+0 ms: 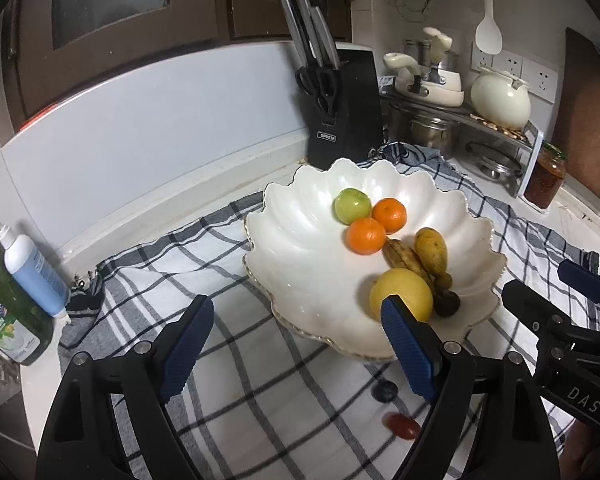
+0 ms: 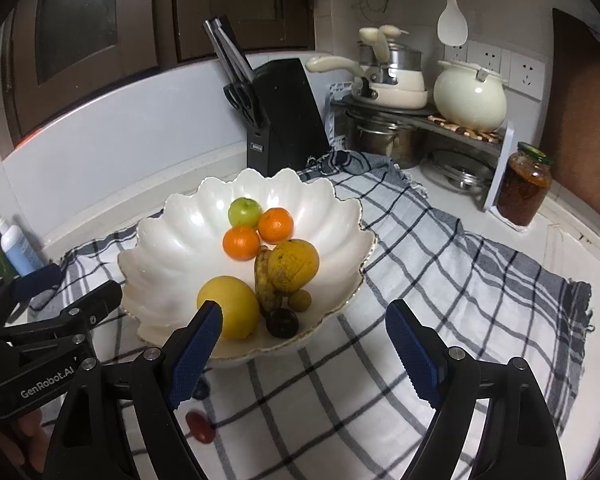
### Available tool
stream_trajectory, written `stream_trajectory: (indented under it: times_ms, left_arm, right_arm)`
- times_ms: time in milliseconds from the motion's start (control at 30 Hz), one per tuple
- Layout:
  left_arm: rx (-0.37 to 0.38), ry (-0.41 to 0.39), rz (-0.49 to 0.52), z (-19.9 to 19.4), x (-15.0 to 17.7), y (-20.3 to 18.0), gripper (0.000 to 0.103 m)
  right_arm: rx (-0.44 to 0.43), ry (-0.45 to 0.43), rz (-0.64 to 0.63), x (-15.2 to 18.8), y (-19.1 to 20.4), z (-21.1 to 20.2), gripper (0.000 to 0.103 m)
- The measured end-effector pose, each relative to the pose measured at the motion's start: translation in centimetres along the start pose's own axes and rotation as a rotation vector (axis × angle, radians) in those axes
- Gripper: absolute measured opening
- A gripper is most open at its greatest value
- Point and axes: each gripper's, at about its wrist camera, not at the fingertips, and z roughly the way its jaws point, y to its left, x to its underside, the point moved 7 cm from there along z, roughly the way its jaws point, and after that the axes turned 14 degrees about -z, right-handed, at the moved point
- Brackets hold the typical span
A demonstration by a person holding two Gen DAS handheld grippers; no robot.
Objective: Organize fruits
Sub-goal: 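Open both tools to drop the orange and plum into the bowl, then withdraw both tools from the bowl toward the red date and dark plum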
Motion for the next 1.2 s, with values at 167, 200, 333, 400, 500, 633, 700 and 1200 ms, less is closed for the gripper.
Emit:
stream_trajectory:
  times_ms: [167,200,333,400,500,633,700,1200]
  left_arm:
    - [0.005,-0.005,0.002,-1.4,0.9,-0.2,0.086]
    - [0.005,-0.005,0.003,-1.6,1.1,-0.3,0.086]
    - [0.010,-0.005,0.009,-2.3,2.0,-0.7,0.086]
    - [0.012,-0.005,0.009,-2.5,2.3,-0.9,0.086]
    - [0.019,0.001,0.006,-2.8,3.1,-1.1,0.085]
    - [0.033,0.010,0.019,-3.0,4.2,-1.8,0.083]
    - [0.038,0.017,0.026,-2.9,4.8,-2.1,0.082]
    - [0.042,0.116,0.012,0.2,10.2,-3.6,0.060]
  right_arm:
    - [0.015,-0.019,0.000,0.5,-0.2,-1.8,0.084]
    - [0.016,-0.021,0.002,0.6,-0.2,-2.0,0.084]
    - [0.019,-0.029,0.014,1.4,-0.5,-2.9,0.084]
    - [0.021,-0.029,0.018,1.8,-0.7,-3.2,0.084]
    - [0.022,-0.026,0.024,2.5,-0.9,-3.5,0.084]
    - [0.030,-0.022,0.031,3.6,-1.4,-3.9,0.084]
    - [0.035,-0.018,0.034,4.2,-1.7,-3.9,0.084]
    - [0.017,0.061,0.087,9.6,-3.3,-1.5,0.084]
